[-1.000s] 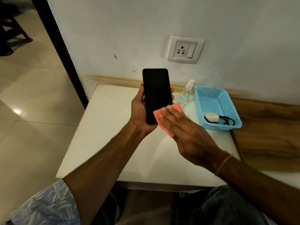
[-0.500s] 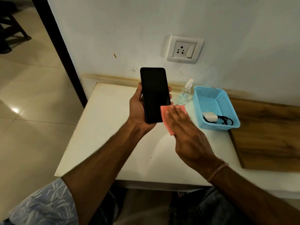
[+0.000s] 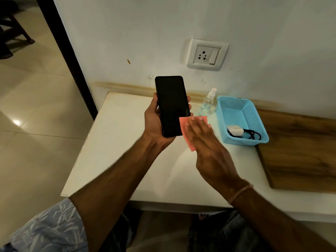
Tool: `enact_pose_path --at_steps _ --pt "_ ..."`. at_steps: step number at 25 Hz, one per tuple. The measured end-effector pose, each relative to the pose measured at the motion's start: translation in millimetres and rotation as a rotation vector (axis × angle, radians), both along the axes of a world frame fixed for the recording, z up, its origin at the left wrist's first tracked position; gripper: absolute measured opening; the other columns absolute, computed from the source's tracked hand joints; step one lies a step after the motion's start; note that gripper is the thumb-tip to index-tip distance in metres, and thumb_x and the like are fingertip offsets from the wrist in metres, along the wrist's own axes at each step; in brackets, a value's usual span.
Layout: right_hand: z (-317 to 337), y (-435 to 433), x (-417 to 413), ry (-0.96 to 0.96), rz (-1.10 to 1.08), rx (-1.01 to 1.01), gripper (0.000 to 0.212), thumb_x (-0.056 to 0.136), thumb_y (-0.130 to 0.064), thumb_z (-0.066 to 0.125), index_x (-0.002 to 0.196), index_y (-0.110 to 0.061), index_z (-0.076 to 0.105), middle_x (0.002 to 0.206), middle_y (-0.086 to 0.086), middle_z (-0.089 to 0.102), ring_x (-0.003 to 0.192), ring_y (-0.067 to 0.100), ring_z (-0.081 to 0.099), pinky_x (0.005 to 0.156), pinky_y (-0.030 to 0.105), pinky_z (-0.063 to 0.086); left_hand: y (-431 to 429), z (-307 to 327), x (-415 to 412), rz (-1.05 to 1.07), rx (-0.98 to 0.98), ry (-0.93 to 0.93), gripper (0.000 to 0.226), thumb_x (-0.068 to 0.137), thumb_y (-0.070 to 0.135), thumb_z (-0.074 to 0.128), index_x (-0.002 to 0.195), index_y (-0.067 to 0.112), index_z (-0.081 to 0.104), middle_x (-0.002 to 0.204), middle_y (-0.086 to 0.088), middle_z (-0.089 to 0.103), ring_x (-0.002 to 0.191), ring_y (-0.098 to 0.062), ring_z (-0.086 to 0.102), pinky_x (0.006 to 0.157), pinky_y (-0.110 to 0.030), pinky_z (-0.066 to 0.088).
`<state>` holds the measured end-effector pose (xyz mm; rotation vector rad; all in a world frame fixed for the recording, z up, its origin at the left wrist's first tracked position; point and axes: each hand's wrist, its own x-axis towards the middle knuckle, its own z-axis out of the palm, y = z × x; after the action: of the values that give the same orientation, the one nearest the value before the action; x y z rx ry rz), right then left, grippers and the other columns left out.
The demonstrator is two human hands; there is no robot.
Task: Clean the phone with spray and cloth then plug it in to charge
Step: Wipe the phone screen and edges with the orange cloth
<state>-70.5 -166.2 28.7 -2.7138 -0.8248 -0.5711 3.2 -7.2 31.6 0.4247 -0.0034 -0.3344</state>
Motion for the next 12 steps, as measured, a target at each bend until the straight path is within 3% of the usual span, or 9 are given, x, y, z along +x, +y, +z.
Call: enact_pose_path --at_steps 3,7,12 --pt "-7.6 18.0 -7.6 -0.017 -0.059 0.025 0.069 0.080 0.014 0.035 0.147 -0.002 0.031 0.155 0.016 0.029 0.146 0.033 0.019 0.118 0.049 0.022 -0.7 -0.4 -1.7 -0.011 -0.005 0.013 0.076 0.102 0.061 0.032 0.151 0.004 0.041 0.120 -0.020 0.059 0.095 -0.030 0.060 0.091 -0.043 0.046" --pt "-14.6 37.0 -10.4 -0.108 0.085 -0.141 0.070 0.079 0.002 0.025 0.148 -0.007 0.022 0.155 0.012 0.021 0.145 0.032 0.018 0.119 0.045 0.015 -3.1 -1.2 -5.6 -0.073 0.006 0.020 0.077 0.101 0.062 0.031 0.147 0.001 0.041 0.119 -0.015 0.060 0.097 -0.026 0.059 0.091 -0.040 0.049" --pt "-7.9 -4.4 5.1 -0.071 -0.019 -0.082 0.073 0.076 0.016 0.034 0.147 -0.005 0.031 0.155 0.014 0.029 0.145 0.039 0.017 0.118 0.056 0.016 0.2 2.1 -1.1 0.015 -0.001 0.055 0.075 0.103 0.062 0.030 0.149 0.005 0.046 0.117 -0.020 0.062 0.094 -0.030 0.061 0.089 -0.043 0.050"
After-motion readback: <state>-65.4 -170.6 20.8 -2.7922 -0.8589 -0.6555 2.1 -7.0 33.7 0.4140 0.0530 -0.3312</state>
